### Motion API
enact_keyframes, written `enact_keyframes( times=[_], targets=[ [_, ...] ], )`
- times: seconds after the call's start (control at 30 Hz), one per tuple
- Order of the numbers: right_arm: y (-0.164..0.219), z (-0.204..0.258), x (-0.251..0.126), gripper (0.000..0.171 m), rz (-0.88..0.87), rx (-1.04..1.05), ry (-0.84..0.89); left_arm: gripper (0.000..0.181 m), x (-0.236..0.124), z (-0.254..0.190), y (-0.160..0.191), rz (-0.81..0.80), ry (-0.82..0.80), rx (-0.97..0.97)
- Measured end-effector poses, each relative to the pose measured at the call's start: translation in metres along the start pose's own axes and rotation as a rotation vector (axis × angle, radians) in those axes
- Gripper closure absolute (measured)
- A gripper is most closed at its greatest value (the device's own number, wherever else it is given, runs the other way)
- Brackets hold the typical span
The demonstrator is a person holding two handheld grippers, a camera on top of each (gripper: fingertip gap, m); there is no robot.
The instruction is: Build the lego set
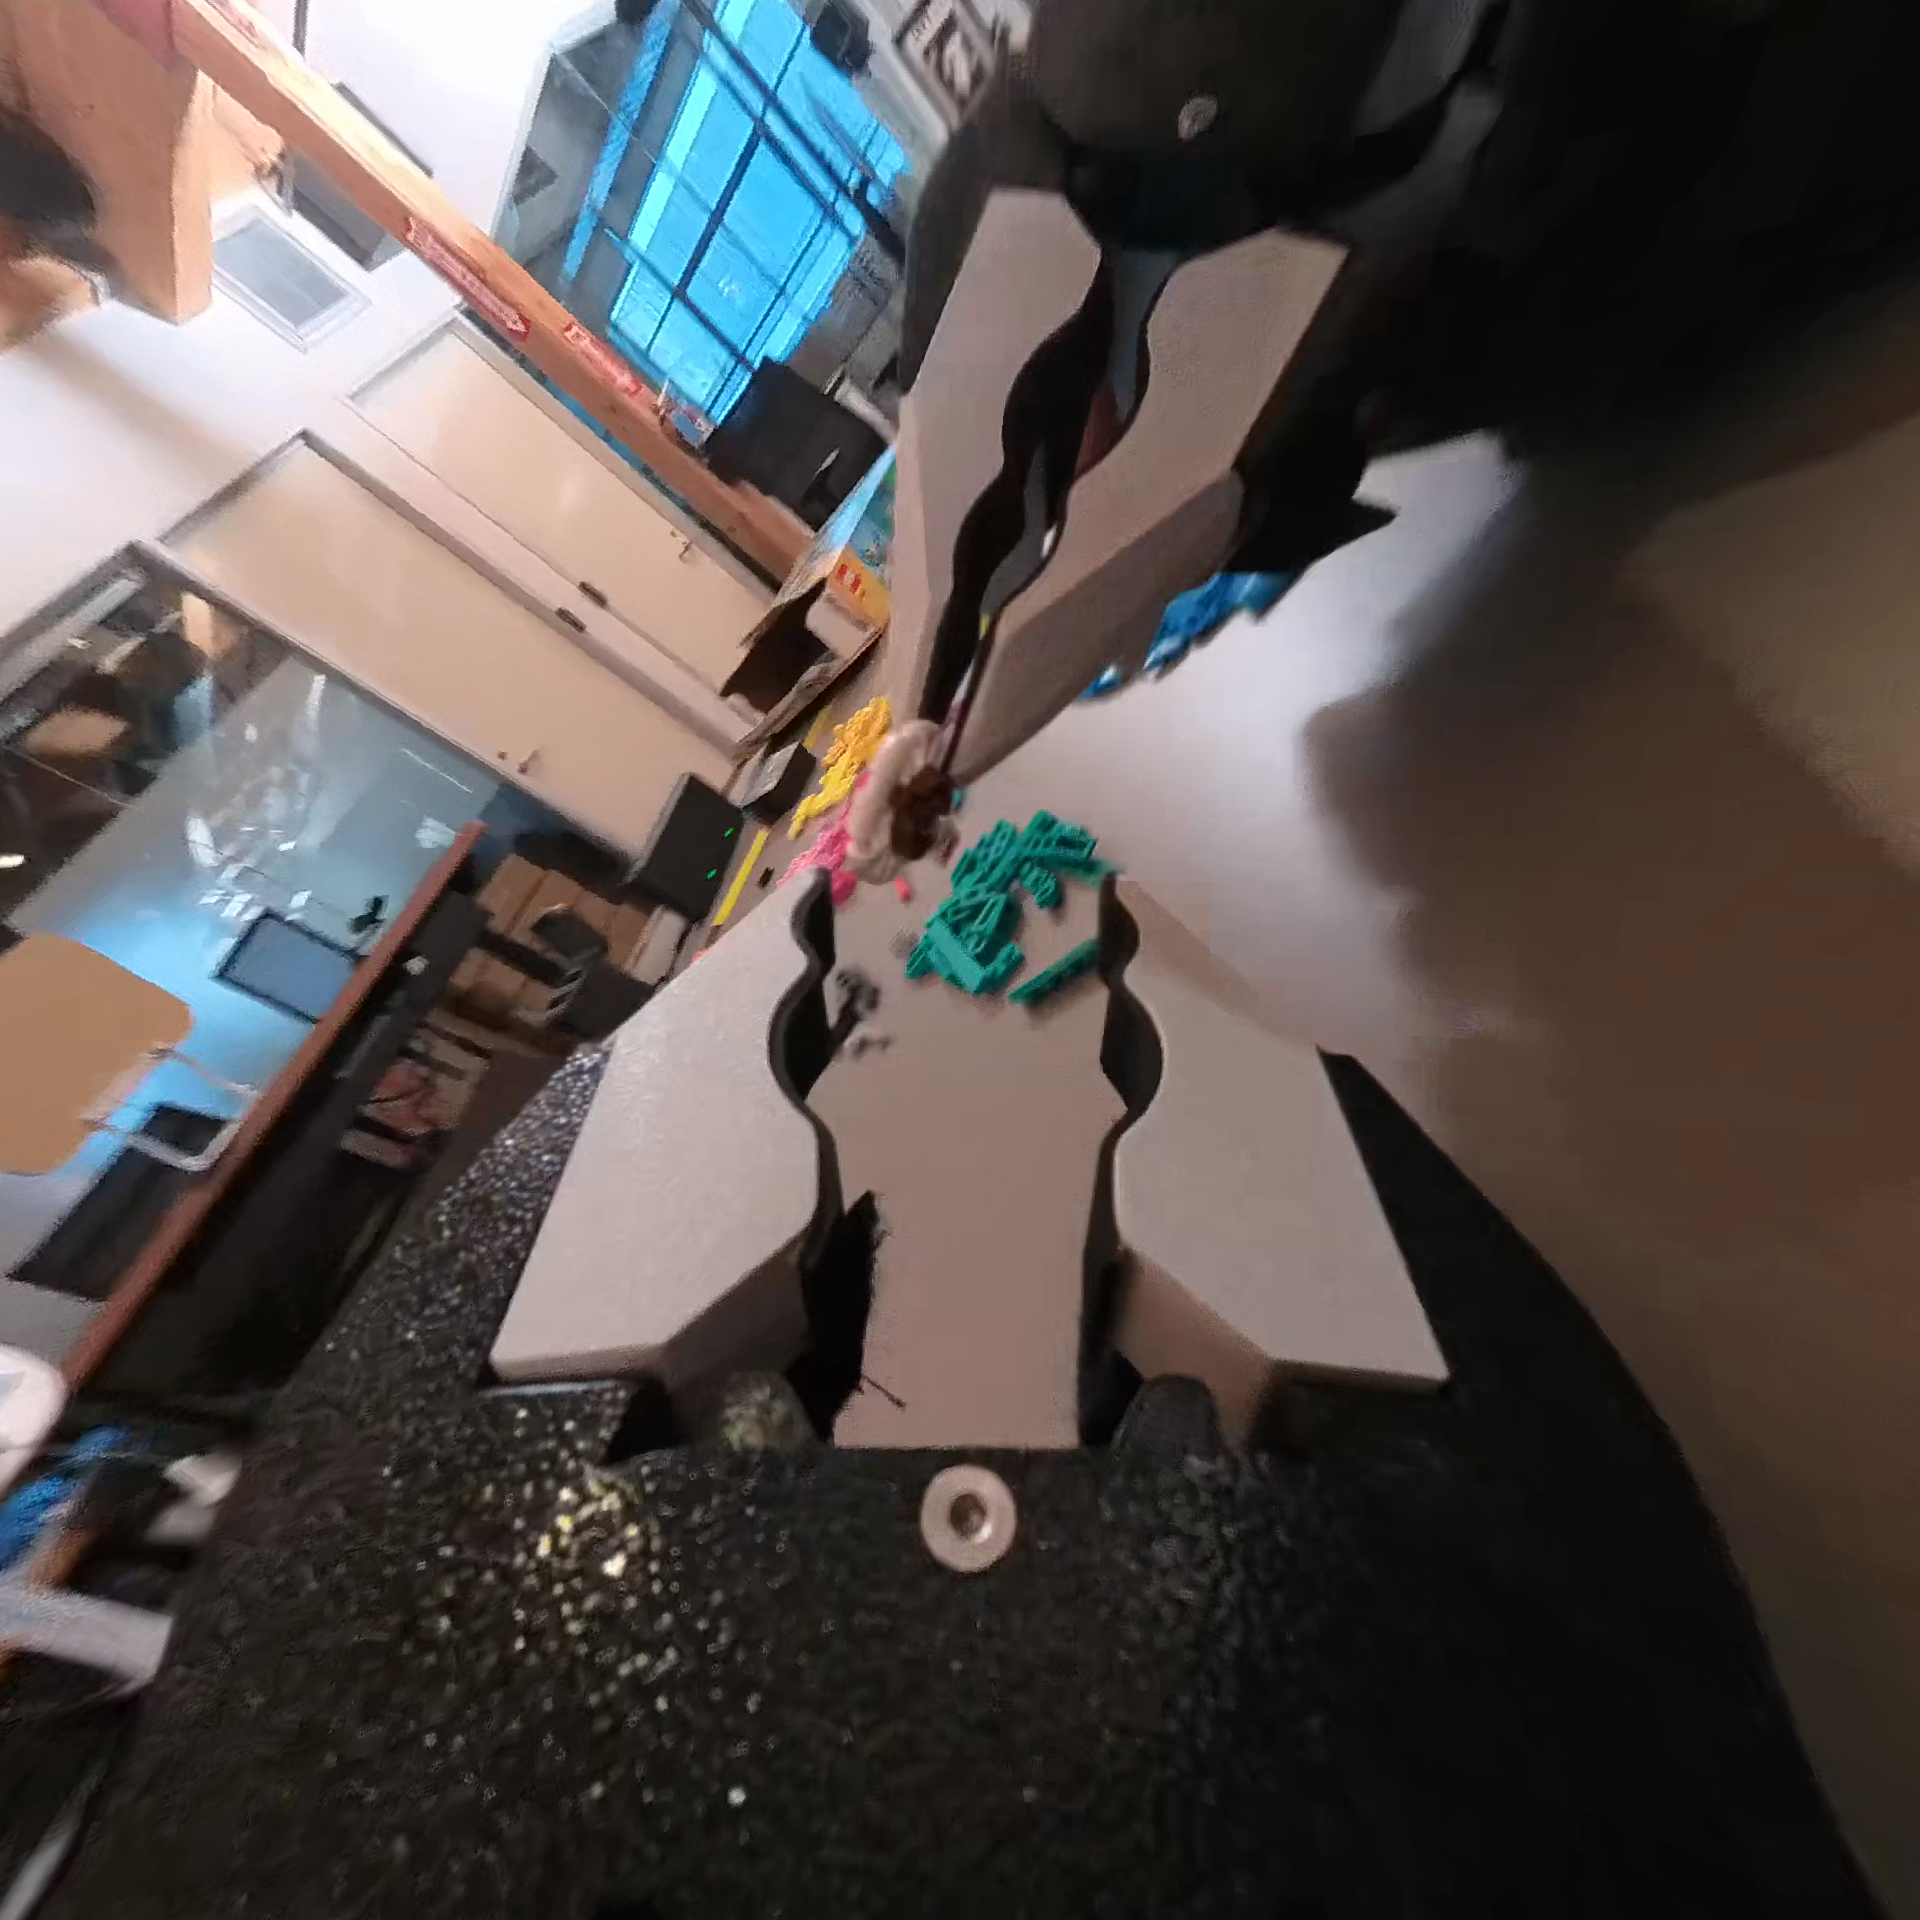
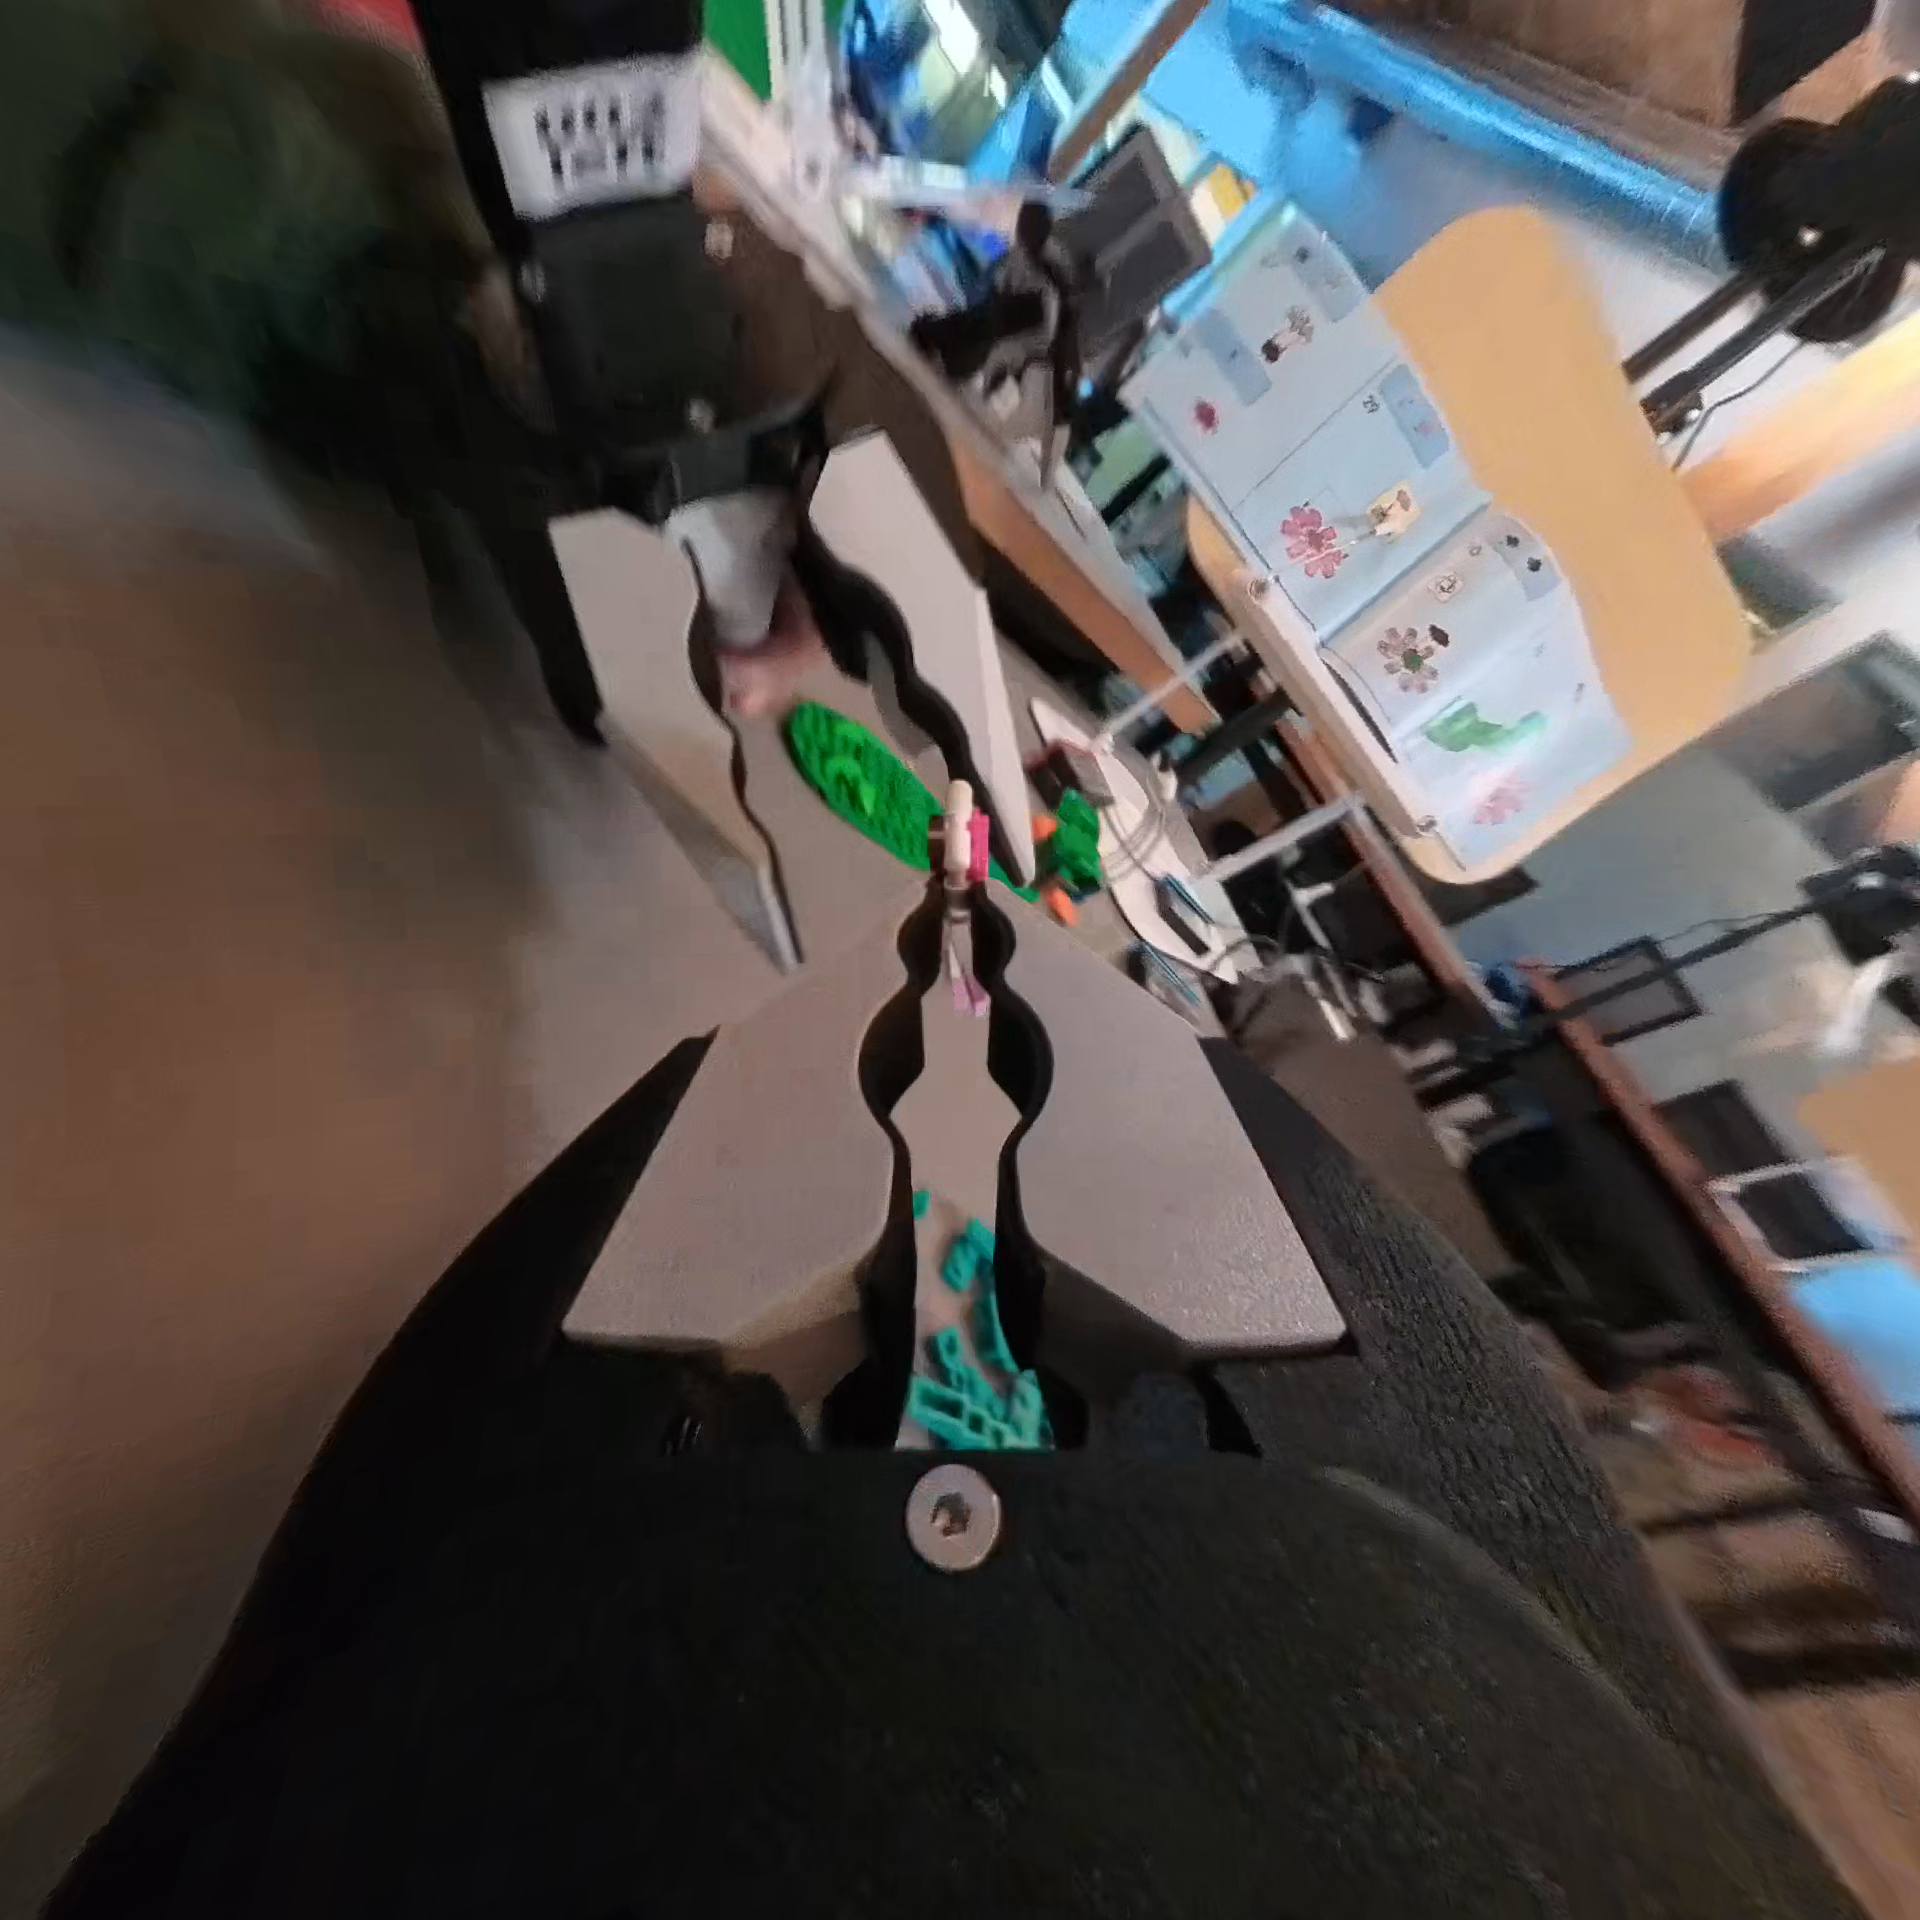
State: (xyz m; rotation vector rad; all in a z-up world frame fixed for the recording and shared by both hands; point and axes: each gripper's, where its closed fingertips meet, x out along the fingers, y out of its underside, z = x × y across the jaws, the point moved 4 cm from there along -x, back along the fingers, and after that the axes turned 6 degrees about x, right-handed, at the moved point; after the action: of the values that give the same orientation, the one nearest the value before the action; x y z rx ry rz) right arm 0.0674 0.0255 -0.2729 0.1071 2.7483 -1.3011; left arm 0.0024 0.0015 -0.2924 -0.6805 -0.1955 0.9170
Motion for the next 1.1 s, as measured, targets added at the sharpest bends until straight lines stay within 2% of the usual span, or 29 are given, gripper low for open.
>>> enact_keyframes(
  times=[0.1, 0.23, 0.4, 0.5, 0.6, 0.73, 0.83, 0.93, 1.1],
  targets=[
    [-0.012, -0.001, -0.008, 0.168, -0.136, 0.162, -0.096, 0.13, -0.006, 0.002, -0.017, -0.171, 0.045, -0.158],
    [-0.024, 0.003, -0.015, 0.168, -0.259, 0.285, -0.219, 0.145, -0.02, 0.01, -0.036, -0.388, 0.116, -0.364],
    [-0.028, 0.009, -0.015, 0.168, -0.28, 0.307, -0.281, 0.169, -0.023, 0.003, -0.042, -0.428, 0.156, -0.341],
    [-0.029, 0.011, -0.015, 0.168, -0.287, 0.315, -0.302, 0.171, -0.024, 0.003, -0.043, -0.445, 0.167, -0.347],
    [-0.029, 0.01, -0.015, 0.168, -0.288, 0.314, -0.292, 0.173, -0.025, 0.004, -0.044, -0.434, 0.159, -0.31],
    [-0.023, -0.005, -0.013, 0.147, -0.258, 0.282, -0.136, 0.173, -0.026, 0.012, -0.037, -0.367, 0.062, -0.208],
    [-0.016, -0.02, -0.017, 0.145, -0.244, 0.312, -0.045, 0.173, -0.014, 0.005, -0.02, -0.203, -0.002, 0.017],
    [0.0, -0.035, -0.018, 0.142, -0.209, 0.35, 0.03, 0.173, 0.001, -0.014, -0.009, -0.088, 0.038, 0.242],
    [0.03, -0.054, 0.008, 0.151, 0.084, 0.415, 0.094, 0.173, 0.004, -0.017, -0.001, -0.043, 0.047, 0.295]
  ],
)
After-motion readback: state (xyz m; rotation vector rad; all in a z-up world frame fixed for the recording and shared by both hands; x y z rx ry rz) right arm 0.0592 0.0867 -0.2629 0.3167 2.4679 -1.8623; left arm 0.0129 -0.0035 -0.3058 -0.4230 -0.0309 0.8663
